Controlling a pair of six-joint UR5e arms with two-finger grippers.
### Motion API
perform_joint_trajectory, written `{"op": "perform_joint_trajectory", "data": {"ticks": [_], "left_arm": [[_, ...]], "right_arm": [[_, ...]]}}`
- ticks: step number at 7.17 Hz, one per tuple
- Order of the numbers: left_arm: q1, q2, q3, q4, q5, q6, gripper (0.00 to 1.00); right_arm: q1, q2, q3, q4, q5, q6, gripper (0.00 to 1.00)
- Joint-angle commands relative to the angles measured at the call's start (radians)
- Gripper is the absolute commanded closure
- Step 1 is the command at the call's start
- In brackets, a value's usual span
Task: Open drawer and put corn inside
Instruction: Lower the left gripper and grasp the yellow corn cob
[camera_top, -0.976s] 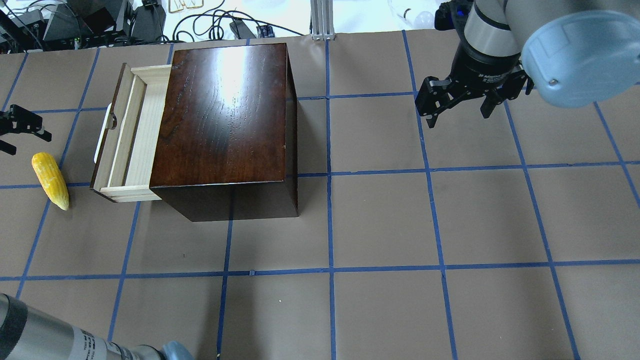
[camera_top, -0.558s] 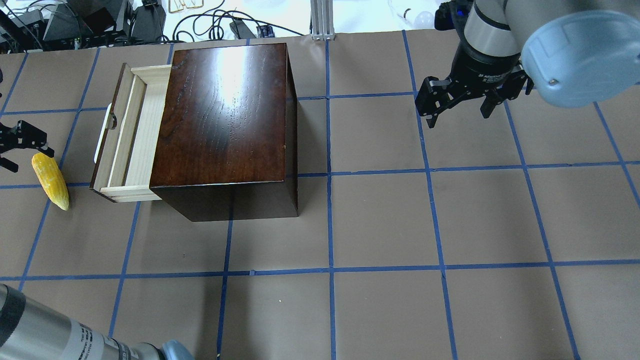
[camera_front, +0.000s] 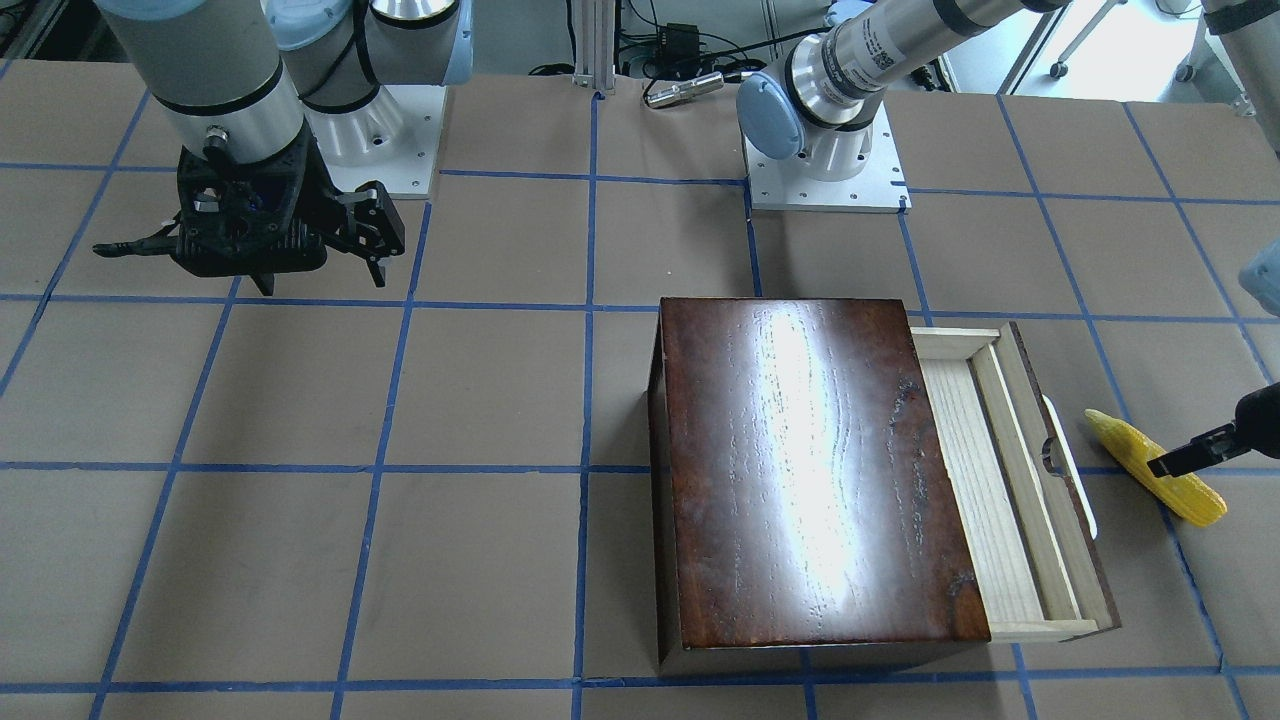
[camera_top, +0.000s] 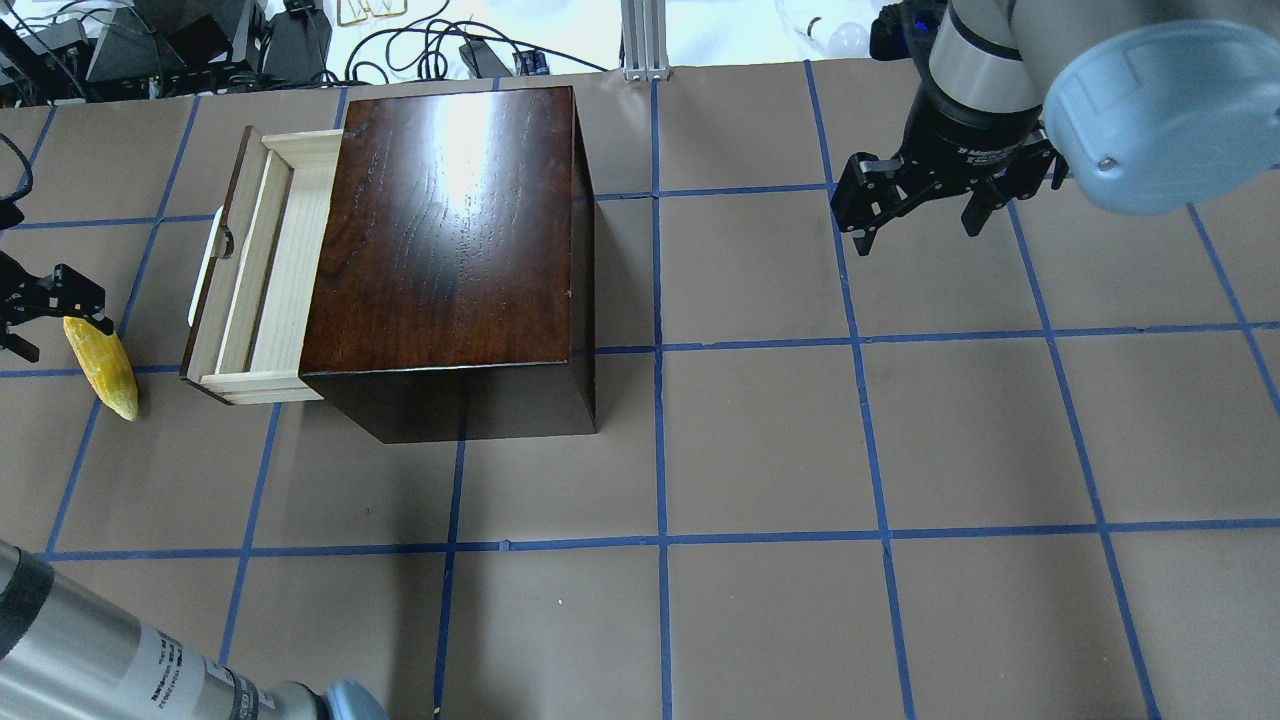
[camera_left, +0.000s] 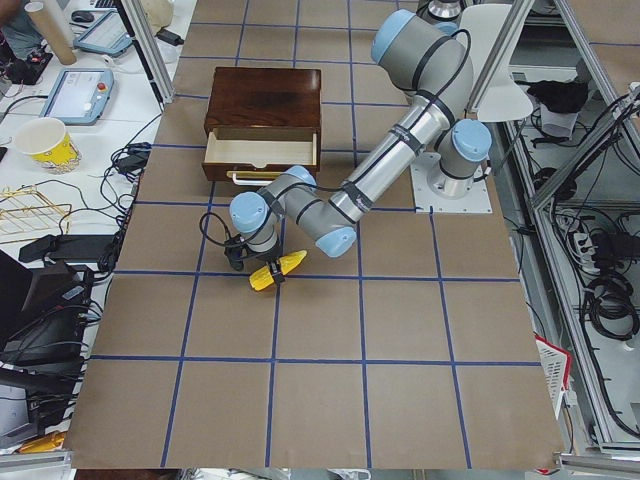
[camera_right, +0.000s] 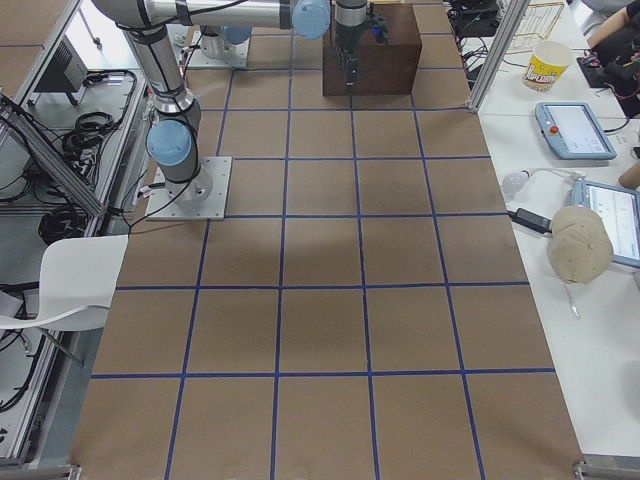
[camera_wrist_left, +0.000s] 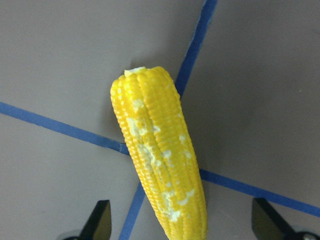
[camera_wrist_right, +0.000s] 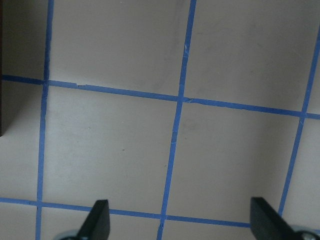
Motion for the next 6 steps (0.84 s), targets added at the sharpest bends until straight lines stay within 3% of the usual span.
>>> {"op": "perform_joint_trajectory", "data": {"ticks": [1, 4, 5, 6], "left_arm": [[-0.001, -0.026, 0.003, 0.011, 0.000, -0.028, 0.00], [-0.001, -0.049, 0.012, 0.030, -0.008, -0.051, 0.00], [-0.001, -0.057, 0.012, 0.032, -0.008, -0.054, 0.07], [-0.001, -0.060, 0.014, 0.032, -0.008, -0.053, 0.33]], "right_arm": [[0.001, 0.000, 0.000, 0.000, 0.000, 0.000, 0.00], [0.000, 0.000, 0.000, 0.000, 0.000, 0.000, 0.00], [0.001, 0.000, 0.000, 0.000, 0.000, 0.000, 0.00], [0.001, 0.000, 0.000, 0.000, 0.000, 0.000, 0.00]]}}
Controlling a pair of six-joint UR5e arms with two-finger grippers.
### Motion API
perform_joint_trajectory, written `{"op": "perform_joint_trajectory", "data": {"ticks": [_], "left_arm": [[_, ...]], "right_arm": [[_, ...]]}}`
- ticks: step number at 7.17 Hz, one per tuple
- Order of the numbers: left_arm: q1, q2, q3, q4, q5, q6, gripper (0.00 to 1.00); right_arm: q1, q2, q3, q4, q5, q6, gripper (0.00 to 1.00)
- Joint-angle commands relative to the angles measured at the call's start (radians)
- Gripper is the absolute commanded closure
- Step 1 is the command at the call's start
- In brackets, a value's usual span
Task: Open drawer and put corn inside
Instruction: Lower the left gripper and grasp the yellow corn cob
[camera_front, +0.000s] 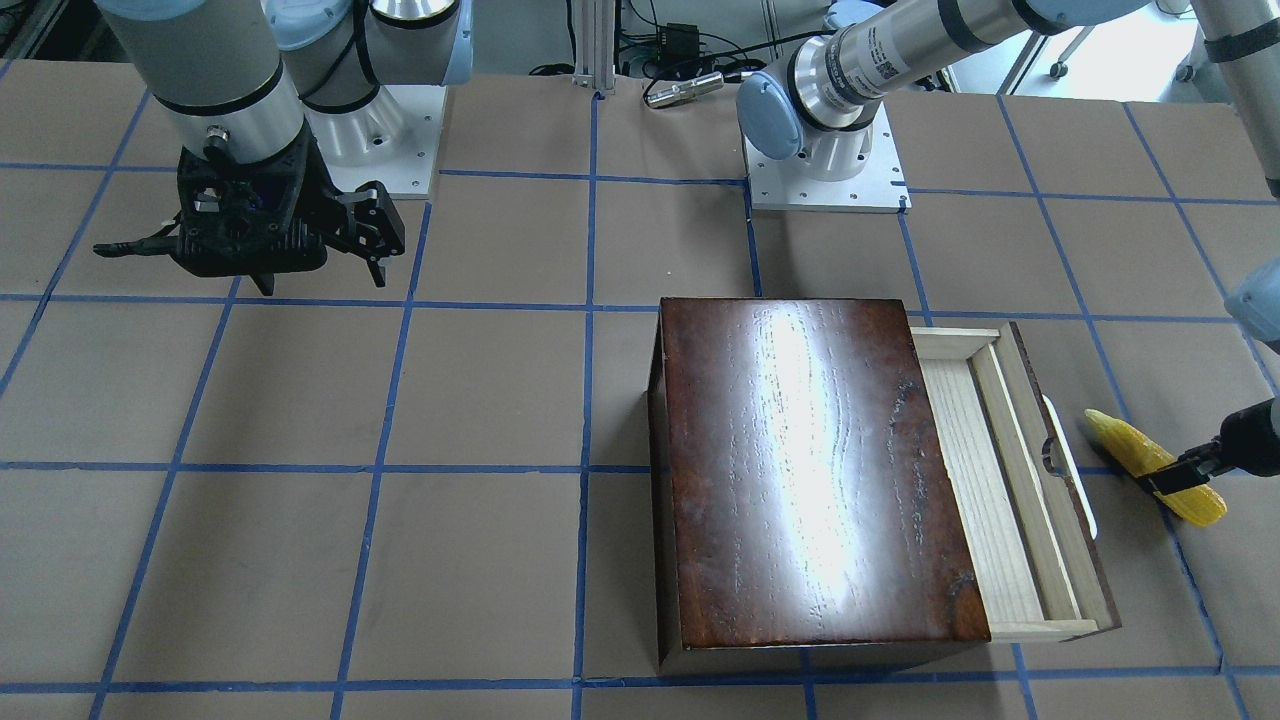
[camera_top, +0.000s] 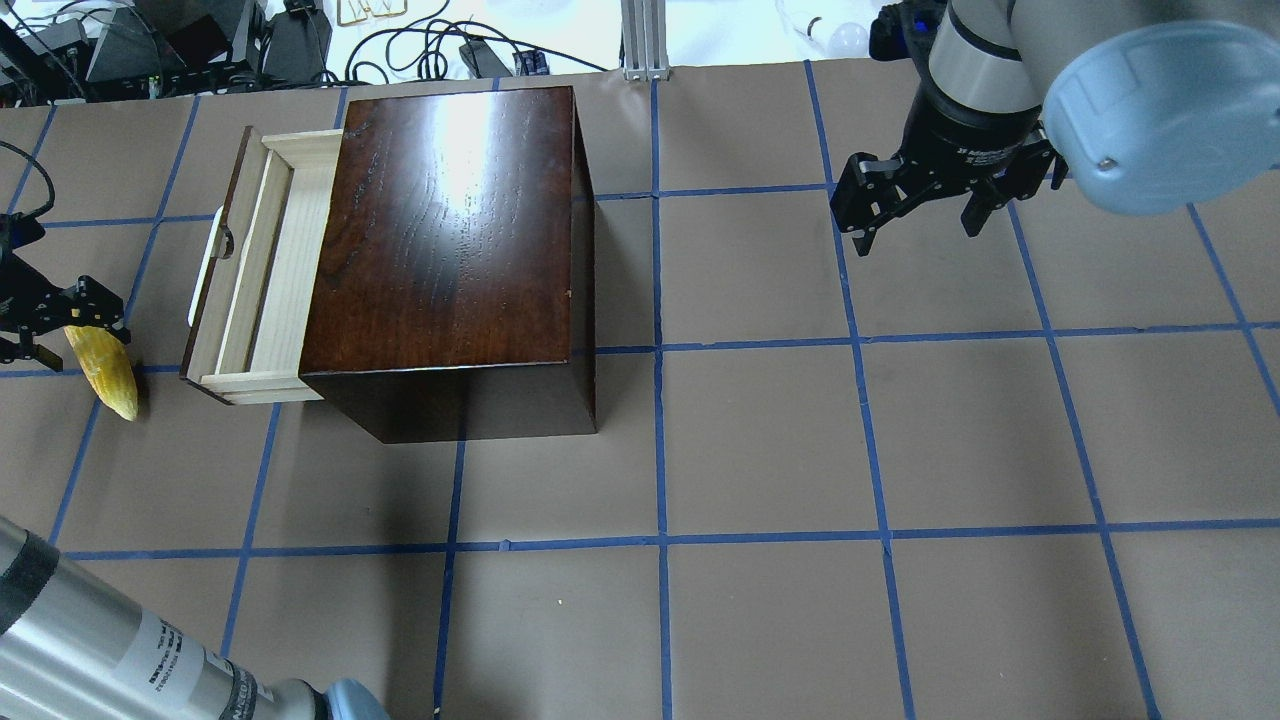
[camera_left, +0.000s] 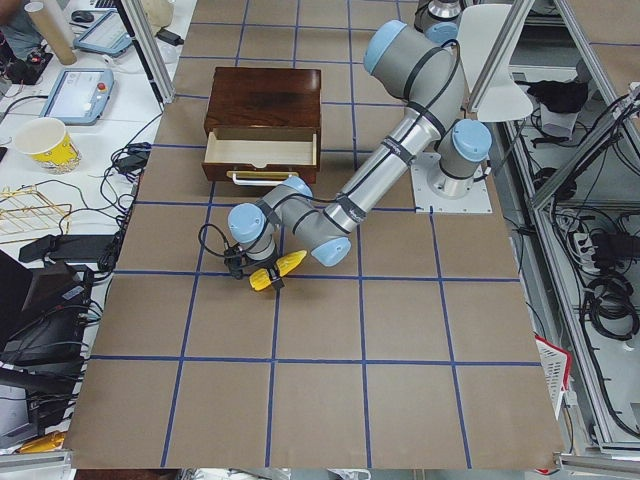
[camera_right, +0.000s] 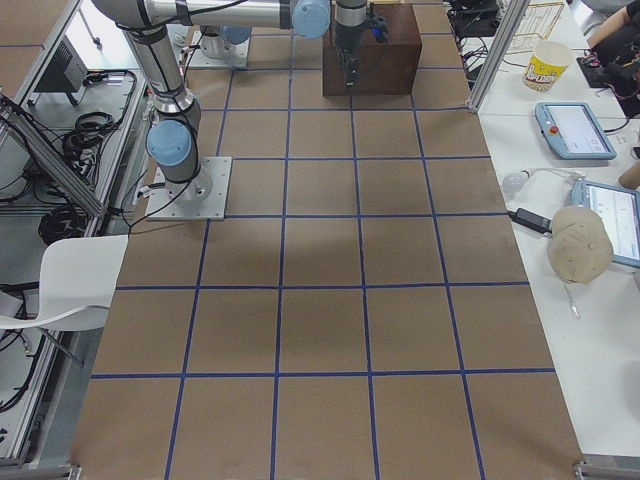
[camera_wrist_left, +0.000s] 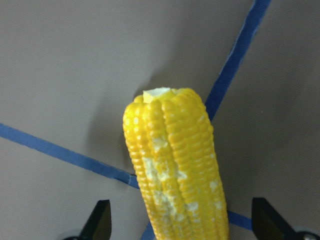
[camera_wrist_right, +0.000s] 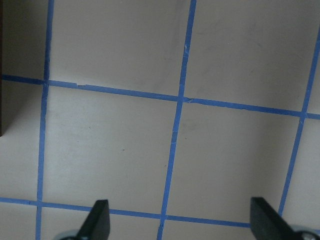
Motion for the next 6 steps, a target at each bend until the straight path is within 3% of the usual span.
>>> {"op": "perform_joint_trajectory", "data": {"ticks": [1, 2, 3, 4, 6], "left_arm": [[0.000, -0.008, 0.001, 0.003, -0.002, -0.002, 0.66], [0.000, -0.008, 0.001, 0.003, -0.006, -0.001, 0.73], [0.000, -0.008, 0.001, 0.004, -0.011, 0.016, 0.94], [0.000, 0.000, 0.009, 0.004, -0.014, 0.018, 0.99], [-0.015, 0.020, 0.064, -0.019, -0.008, 0.025, 0.98]], "right_arm": [[0.000, 0.000, 0.000, 0.000, 0.000, 0.000, 0.00], [0.000, 0.000, 0.000, 0.000, 0.000, 0.000, 0.00], [0.000, 0.000, 0.000, 0.000, 0.000, 0.000, 0.00], [0.000, 0.000, 0.000, 0.000, 0.000, 0.000, 0.00], [0.000, 0.000, 0.000, 0.000, 0.000, 0.000, 0.00]]}}
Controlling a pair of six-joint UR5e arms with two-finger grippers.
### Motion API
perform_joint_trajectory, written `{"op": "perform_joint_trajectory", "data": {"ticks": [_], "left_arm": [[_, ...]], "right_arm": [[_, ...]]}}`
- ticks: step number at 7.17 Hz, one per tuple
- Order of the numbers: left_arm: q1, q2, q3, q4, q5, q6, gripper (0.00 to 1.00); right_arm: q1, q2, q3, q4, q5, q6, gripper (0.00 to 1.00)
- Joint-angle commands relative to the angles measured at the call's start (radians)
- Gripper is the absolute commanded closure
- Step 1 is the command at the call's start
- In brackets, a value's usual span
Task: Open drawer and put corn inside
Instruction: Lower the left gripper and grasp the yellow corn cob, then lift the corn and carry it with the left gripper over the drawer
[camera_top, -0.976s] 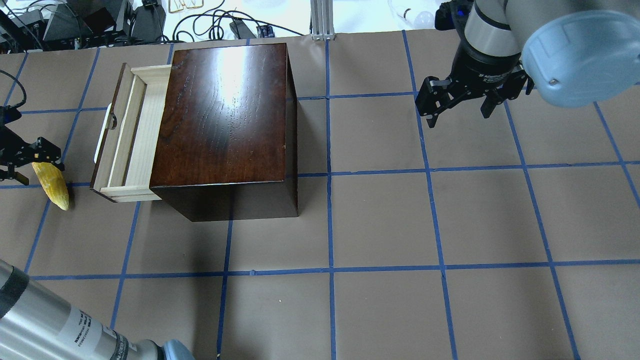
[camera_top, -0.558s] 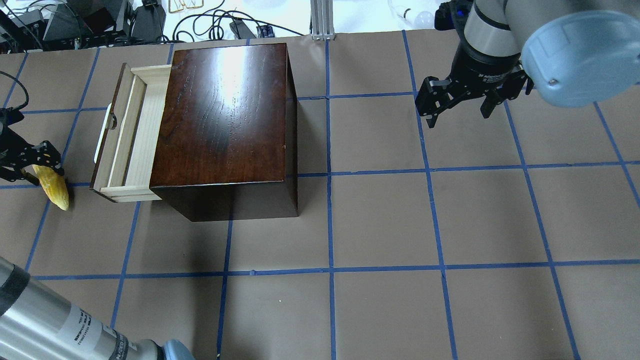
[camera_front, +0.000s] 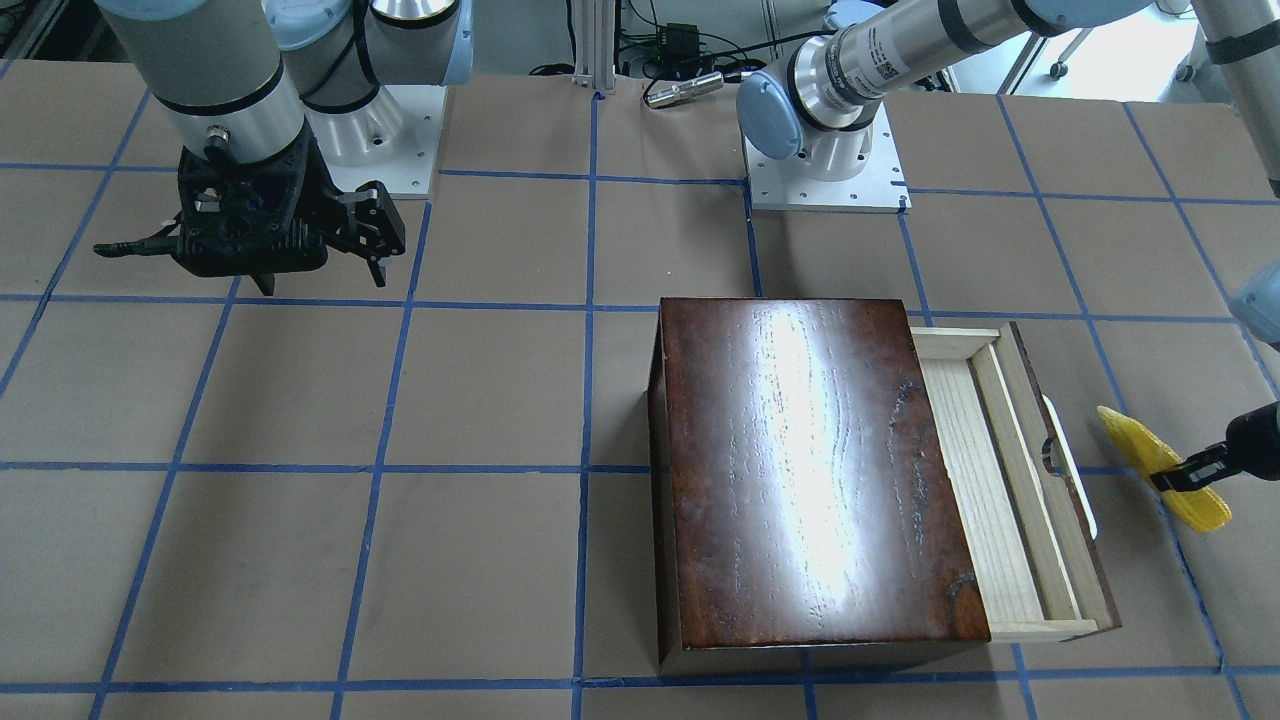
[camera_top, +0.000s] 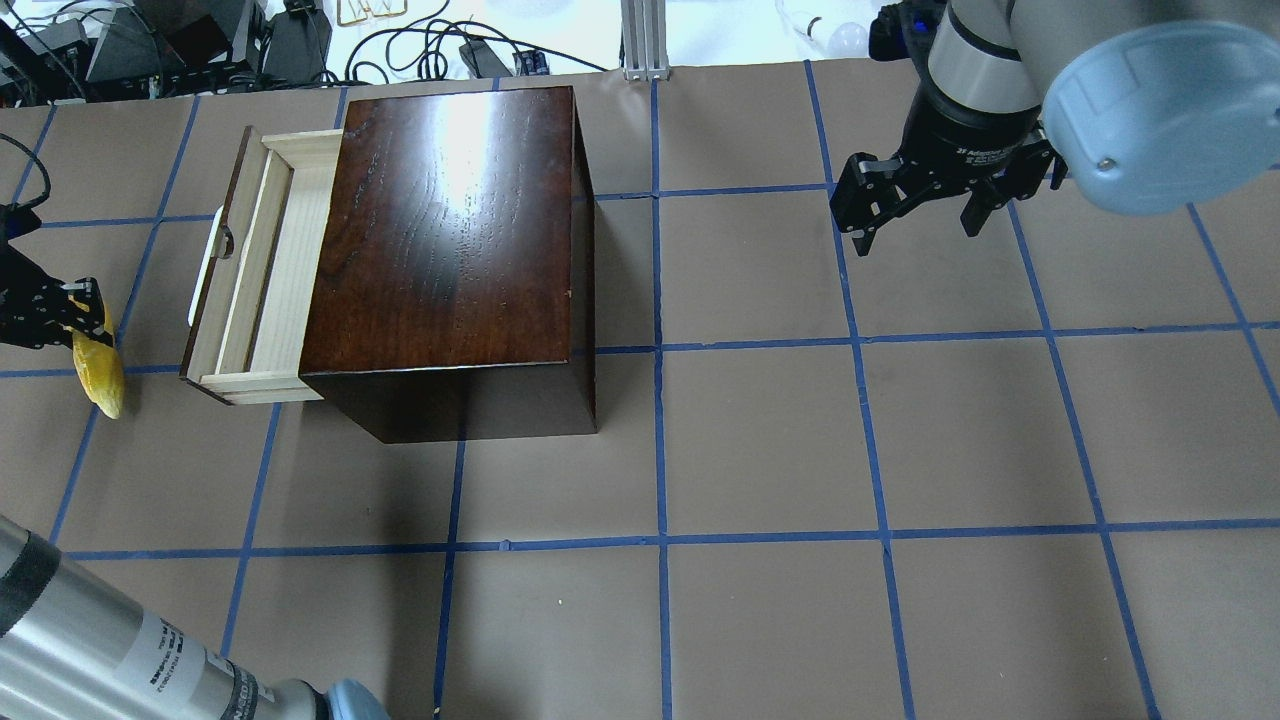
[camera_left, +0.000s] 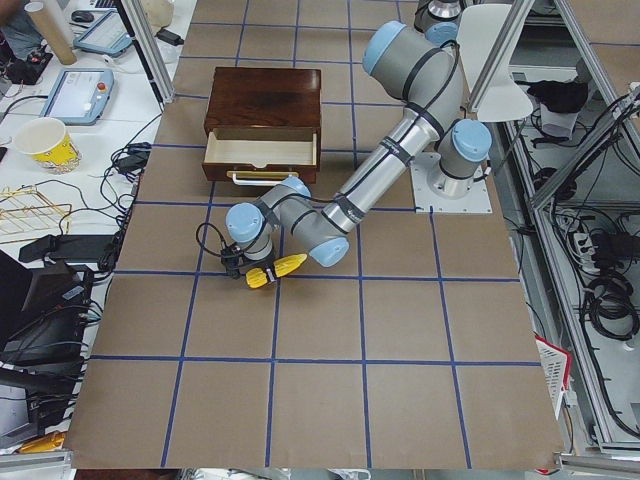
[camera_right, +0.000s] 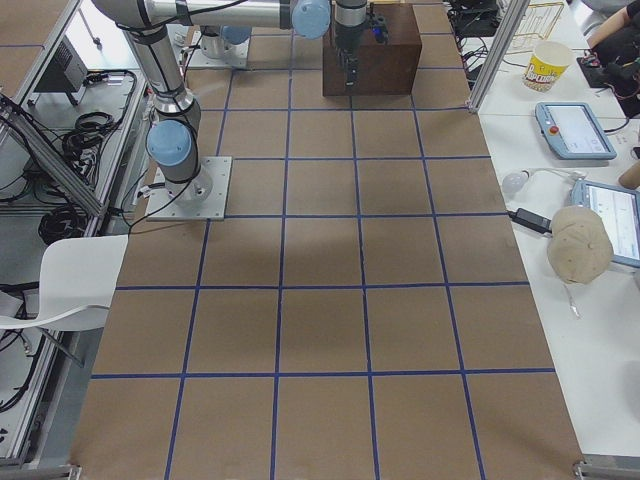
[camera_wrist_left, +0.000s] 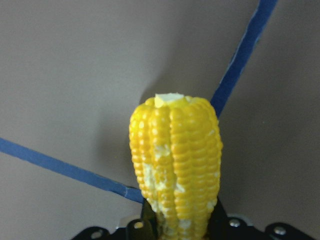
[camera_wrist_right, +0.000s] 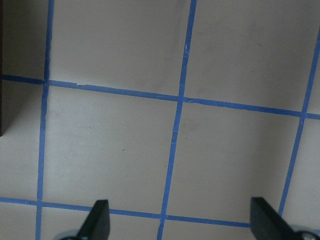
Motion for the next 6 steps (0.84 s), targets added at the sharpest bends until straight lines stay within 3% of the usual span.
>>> {"op": "perform_joint_trajectory", "data": {"ticks": [1, 6], "left_arm": [[-0.010, 0.017, 0.071, -0.038, 0.004, 0.053, 0.98], [-0.126, 0.169, 0.226, -0.294, -0.013, 0.056, 0.97]], "right_arm": [[-0.003, 0.000, 0.000, 0.000, 0.000, 0.000, 0.00], [0.000, 0.000, 0.000, 0.000, 0.000, 0.000, 0.00]]}}
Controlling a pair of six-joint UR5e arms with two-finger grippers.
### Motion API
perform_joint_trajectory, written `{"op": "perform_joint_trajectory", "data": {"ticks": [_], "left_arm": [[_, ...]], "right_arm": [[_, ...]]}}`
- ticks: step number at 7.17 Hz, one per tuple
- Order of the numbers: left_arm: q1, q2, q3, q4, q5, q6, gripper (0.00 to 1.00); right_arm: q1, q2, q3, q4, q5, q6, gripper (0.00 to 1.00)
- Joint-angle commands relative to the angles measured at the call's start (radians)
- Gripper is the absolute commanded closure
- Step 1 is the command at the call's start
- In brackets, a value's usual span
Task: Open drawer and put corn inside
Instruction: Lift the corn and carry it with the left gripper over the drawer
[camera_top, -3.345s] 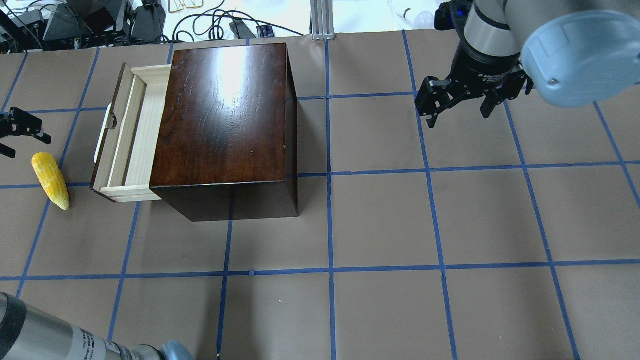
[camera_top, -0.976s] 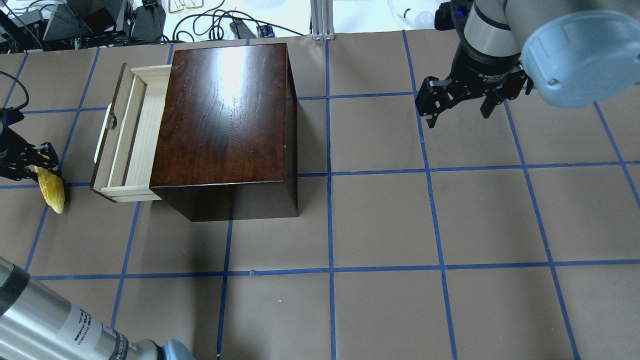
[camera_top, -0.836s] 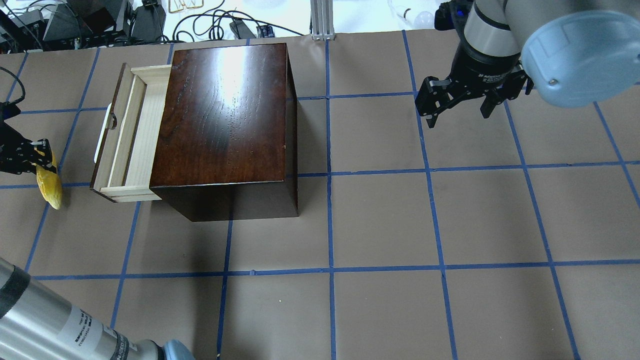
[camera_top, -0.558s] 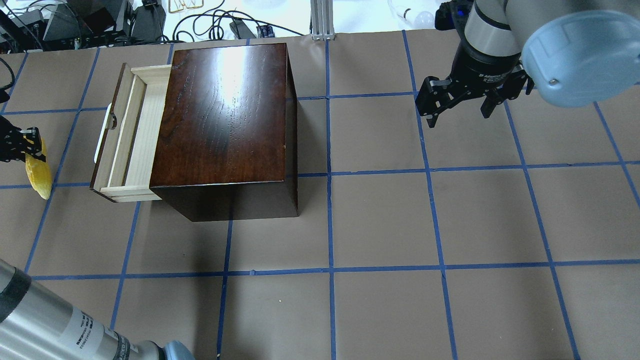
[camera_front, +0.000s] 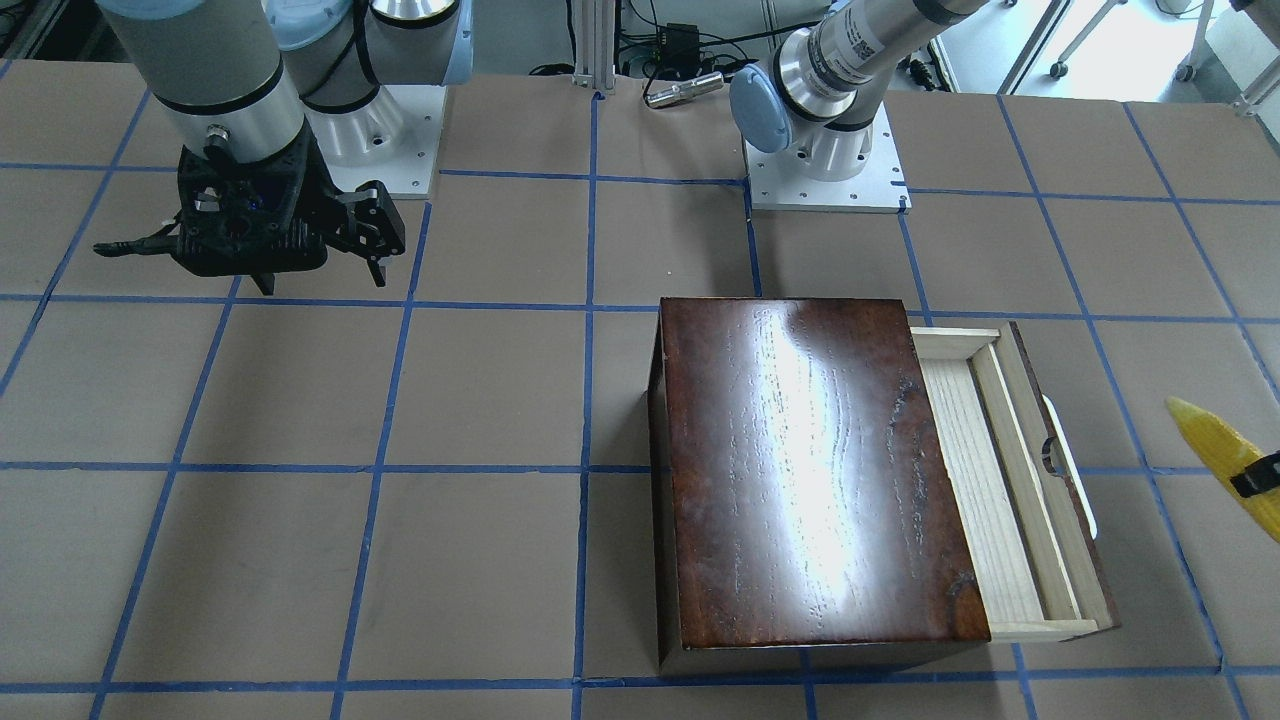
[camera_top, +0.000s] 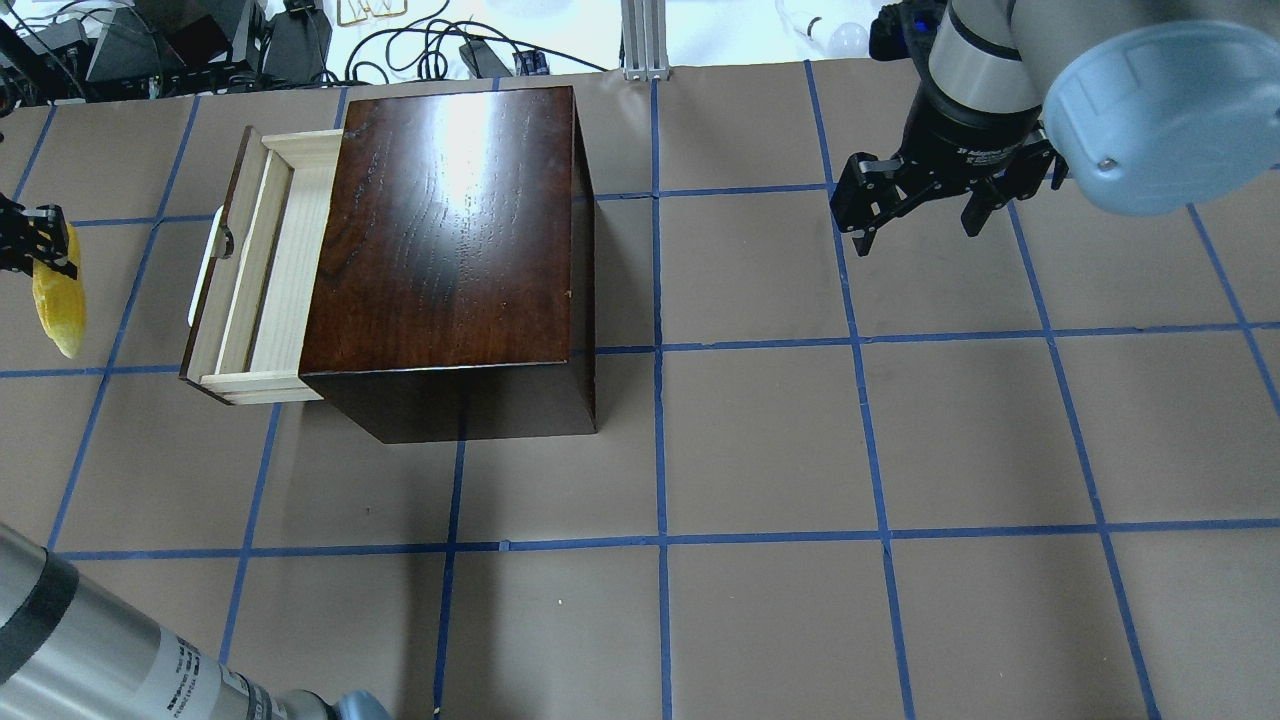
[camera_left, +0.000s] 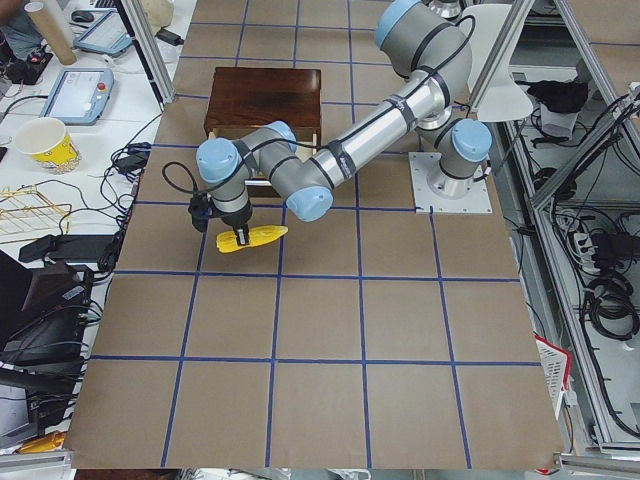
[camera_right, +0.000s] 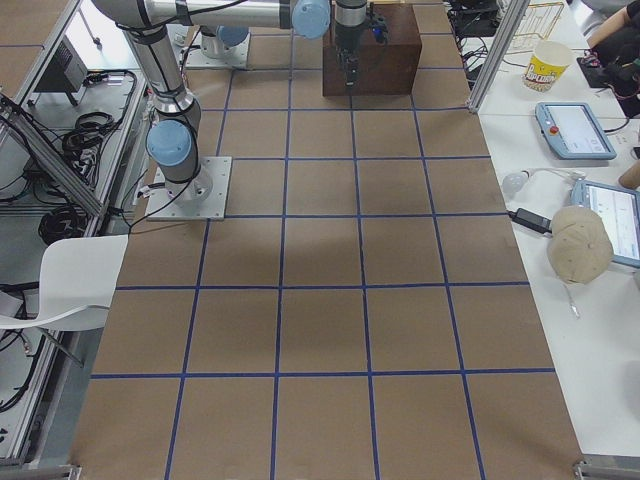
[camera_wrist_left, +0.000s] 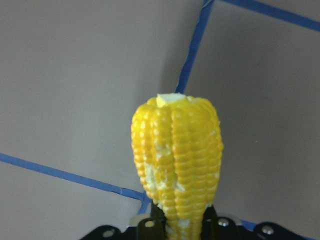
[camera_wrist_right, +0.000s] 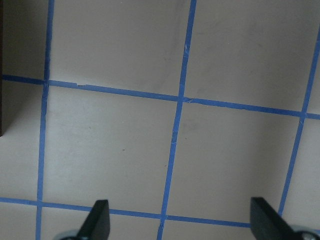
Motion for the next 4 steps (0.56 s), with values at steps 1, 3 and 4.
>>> {"op": "perform_joint_trajectory", "data": {"ticks": [1, 3, 4], "left_arm": [[-0.072, 0.080, 0.044, -0.065, -0.010, 0.001, 0.95], [-0.154, 0.127, 0.065, -0.125, -0.007, 0.000, 0.93], [-0.192, 0.147, 0.066, -0.148, -0.011, 0.000, 0.94]], "right_arm": [[0.000, 0.001, 0.000, 0.000, 0.000, 0.000, 0.00], [0.000, 0.001, 0.000, 0.000, 0.000, 0.000, 0.00], [0.000, 0.001, 0.000, 0.000, 0.002, 0.000, 0.00]]}}
